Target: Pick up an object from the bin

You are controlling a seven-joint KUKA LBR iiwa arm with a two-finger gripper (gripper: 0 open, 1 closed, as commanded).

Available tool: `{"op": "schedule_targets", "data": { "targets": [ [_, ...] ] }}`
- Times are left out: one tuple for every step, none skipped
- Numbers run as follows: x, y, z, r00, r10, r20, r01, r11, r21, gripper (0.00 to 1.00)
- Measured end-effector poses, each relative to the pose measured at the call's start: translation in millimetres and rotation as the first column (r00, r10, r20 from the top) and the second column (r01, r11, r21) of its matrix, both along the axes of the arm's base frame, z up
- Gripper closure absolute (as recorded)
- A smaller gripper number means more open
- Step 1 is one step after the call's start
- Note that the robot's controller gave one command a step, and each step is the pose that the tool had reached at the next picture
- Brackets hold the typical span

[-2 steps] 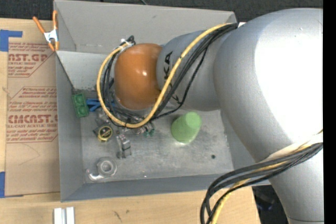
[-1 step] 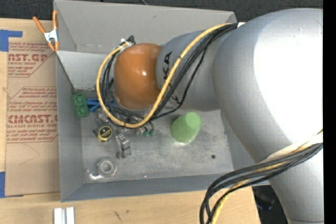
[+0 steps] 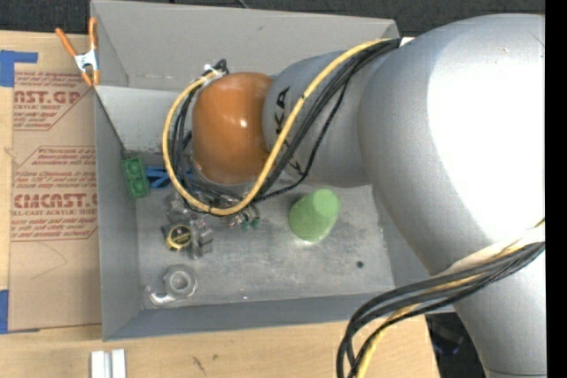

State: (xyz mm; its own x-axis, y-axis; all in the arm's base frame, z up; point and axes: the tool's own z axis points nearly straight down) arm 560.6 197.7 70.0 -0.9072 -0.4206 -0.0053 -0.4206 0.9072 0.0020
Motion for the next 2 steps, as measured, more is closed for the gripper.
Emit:
{"op": "schedule_targets", "data": {
  "targets": [
    [-0.3, 1.1, 3.2, 1.0, 0.0, -0.003, 0.0, 1.0, -0.002, 1.0],
    [1.3, 2.5, 109.2, 1.0, 0.0, 0.005, 0.0, 1.0, -0.001, 1.0]
  ]
}}
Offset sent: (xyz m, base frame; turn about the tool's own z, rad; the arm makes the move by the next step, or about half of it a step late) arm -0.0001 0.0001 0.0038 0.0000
